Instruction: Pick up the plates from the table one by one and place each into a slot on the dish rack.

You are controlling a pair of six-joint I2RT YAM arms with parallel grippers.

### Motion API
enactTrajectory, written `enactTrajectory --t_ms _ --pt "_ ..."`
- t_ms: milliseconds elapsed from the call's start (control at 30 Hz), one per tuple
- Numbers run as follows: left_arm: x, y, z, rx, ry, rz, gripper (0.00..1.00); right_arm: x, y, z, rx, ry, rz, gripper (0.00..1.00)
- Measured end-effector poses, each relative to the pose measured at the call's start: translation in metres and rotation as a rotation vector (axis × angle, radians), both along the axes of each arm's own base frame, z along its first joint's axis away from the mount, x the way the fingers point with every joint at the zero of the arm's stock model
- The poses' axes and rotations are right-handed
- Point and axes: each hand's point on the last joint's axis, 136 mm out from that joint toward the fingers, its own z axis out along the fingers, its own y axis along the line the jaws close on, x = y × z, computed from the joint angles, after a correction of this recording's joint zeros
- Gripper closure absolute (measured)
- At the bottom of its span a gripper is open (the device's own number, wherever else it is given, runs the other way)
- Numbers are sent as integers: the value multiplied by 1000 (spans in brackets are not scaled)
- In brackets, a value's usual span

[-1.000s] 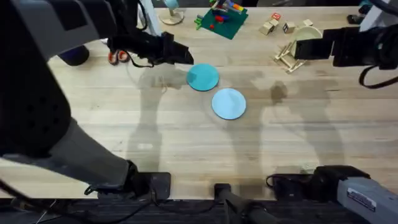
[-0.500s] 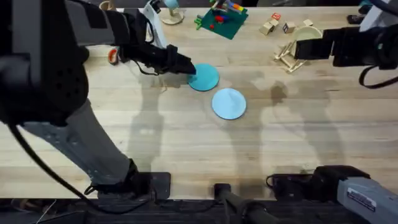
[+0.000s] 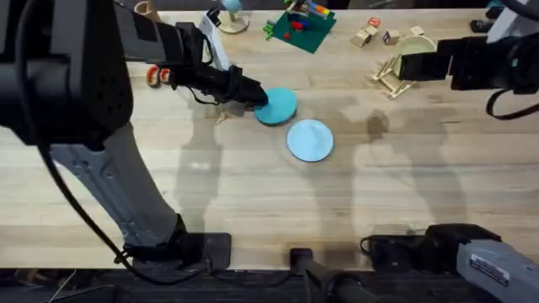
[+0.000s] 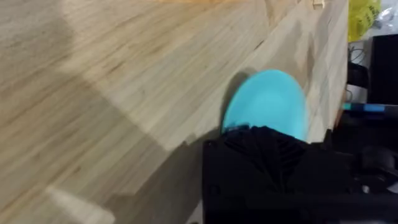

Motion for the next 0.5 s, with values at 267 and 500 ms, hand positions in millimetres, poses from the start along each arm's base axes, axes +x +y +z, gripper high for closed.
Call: enactTrajectory --t_ms 267,500 --pt "-1 -4 -2 -51 10 -12 959 0 0 0 0 0 0 6" --pt "-2 -4 -2 -50 6 -16 961 0 0 0 2 0 -2 5"
